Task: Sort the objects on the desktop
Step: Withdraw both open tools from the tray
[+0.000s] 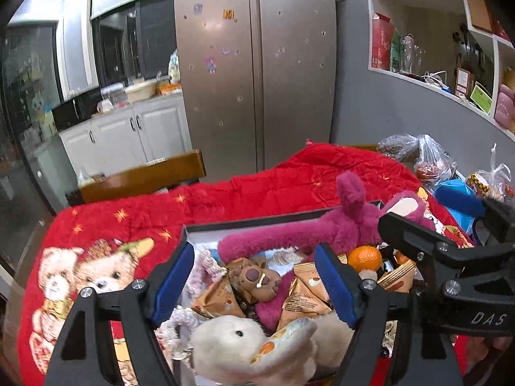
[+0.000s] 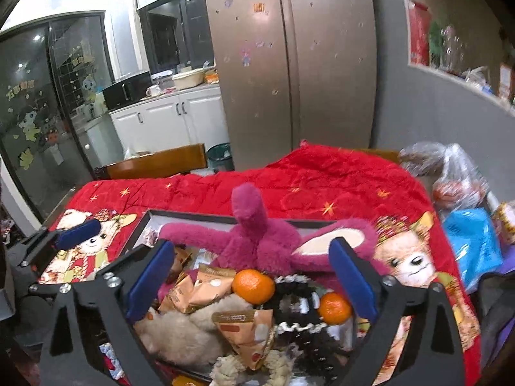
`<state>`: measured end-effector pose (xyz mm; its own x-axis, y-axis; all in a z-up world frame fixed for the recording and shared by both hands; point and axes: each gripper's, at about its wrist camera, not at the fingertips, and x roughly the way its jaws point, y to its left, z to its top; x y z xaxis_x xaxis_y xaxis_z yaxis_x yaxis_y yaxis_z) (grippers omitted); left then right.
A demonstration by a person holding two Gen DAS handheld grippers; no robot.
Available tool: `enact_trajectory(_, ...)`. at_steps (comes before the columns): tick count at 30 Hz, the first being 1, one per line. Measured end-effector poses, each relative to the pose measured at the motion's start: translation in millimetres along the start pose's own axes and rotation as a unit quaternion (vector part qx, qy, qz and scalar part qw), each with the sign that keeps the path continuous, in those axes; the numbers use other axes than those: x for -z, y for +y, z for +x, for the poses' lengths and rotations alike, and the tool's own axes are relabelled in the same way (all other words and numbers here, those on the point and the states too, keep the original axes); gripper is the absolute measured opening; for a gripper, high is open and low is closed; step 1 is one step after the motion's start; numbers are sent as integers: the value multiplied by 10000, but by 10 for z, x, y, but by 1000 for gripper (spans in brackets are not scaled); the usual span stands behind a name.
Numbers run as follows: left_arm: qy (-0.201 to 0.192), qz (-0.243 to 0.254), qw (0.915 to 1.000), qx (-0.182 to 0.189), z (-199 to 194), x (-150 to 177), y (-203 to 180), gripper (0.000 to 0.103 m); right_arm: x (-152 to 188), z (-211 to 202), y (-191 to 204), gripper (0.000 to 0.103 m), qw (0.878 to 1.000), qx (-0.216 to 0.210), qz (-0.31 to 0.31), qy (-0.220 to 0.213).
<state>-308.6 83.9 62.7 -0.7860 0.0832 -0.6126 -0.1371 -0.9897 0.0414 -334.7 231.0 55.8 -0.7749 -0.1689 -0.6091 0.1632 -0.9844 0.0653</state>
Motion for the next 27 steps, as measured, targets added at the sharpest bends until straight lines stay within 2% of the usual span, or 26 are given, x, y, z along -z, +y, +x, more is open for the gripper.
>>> enact_trajectory(2,-142,-47,9999,-42,-161,-14,19,79,-36,-124,26,103,10000,60,-54,-57)
enact_trajectory(5,-475,-248,9986,-8,-564,5,96,79,-95,-564,78,103,9991,71,-11,-407)
enact_trajectory(7,-698,-335,9969,101,-913,35,157,79,-92,-892,140,103,9979,172,3,-620)
enact_trajectory(10,-1045,-438,9936,-13,-1494,104,252,80,-15,-1412,275,103,9949,261,-96,-970)
enact_trajectory(14,-1565,-487,9863,-159,-2268,360,369,81,198,-2040,438,103,9900,375,-288,-1329)
enact_trajectory(15,-1708,-482,9838,-266,-2453,472,381,83,289,-2193,485,103,9884,426,-320,-1422)
enact_trajectory(17,-1930,-517,9788,-448,-2725,699,411,99,482,-2421,558,103,9853,549,-339,-1584)
enact_trajectory(18,-2004,-548,9769,-505,-2830,823,426,103,631,-2547,607,103,9829,607,-345,-1705)
enact_trajectory(22,-2146,-830,9709,-659,-3043,1386,504,103,1245,-2821,792,103,9776,638,-469,-1952)
enact_trajectory(25,-1964,-910,9742,-644,-2911,1747,551,103,1771,-2860,890,103,9772,607,-414,-1990)
enact_trajectory(27,-1748,-922,9792,-470,-2721,1975,579,103,2031,-2782,913,103,9789,536,-333,-1945)
